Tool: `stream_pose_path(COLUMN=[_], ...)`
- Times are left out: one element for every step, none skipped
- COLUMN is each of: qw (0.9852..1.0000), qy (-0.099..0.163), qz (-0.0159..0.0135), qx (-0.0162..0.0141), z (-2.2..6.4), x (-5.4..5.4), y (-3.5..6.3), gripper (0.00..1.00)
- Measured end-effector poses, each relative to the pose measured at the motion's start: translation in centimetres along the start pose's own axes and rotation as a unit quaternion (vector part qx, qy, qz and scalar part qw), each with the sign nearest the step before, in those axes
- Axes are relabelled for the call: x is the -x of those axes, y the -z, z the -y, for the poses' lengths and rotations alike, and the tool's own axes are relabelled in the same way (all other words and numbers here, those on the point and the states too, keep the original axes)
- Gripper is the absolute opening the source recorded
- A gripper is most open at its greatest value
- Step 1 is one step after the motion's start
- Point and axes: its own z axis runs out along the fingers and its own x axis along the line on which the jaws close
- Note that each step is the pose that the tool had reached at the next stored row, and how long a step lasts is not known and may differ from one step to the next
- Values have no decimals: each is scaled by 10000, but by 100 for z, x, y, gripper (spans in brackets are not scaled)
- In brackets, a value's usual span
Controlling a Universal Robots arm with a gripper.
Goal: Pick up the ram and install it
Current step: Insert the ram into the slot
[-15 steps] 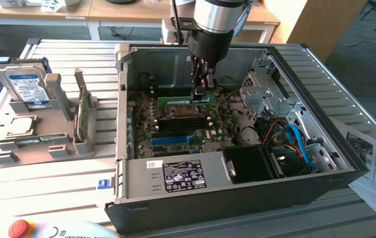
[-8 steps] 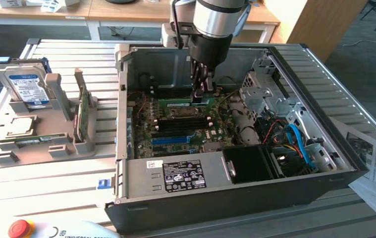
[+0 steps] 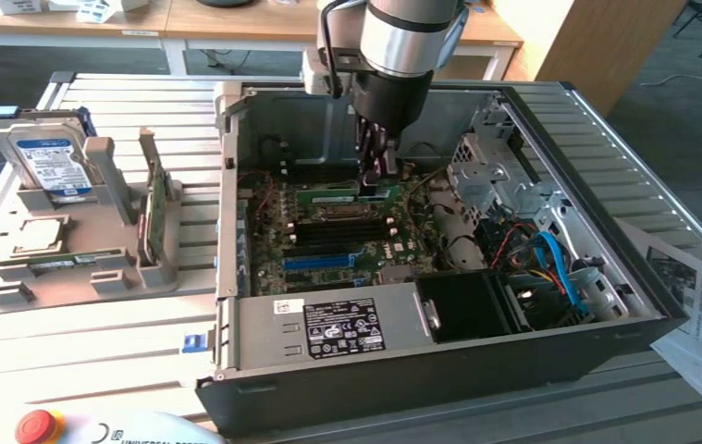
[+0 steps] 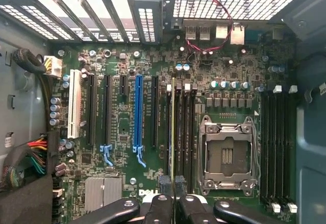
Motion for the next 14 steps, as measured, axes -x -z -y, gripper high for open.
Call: stream_pose_path(qw=[10000, 10000, 10000, 10000, 10000, 10000, 10000, 10000, 10000, 10000, 10000, 10000, 10000, 10000], qy=[0, 0, 0, 0, 0, -1, -1, -1, 0, -1, -1, -1, -1, 0], qz=[0, 0, 0, 1, 0, 0, 0, 0, 0, 0, 0, 0, 0, 0], qx=[0, 0, 0, 0, 0, 0, 0, 0, 0, 0, 0, 0, 0, 0], z=[2, 4, 6, 10, 13, 15, 17, 19, 22, 24, 26, 28, 30, 31], x=[0, 0, 0, 0, 0, 0, 1, 0, 0, 0, 0, 0, 0, 0], y=[-11, -22, -34, -47, -62, -78, -94, -108, -121, -133, -145, -158, -170, -183], gripper=[12, 12, 12, 12, 12, 12, 12, 12, 12, 12, 12, 12, 12, 12])
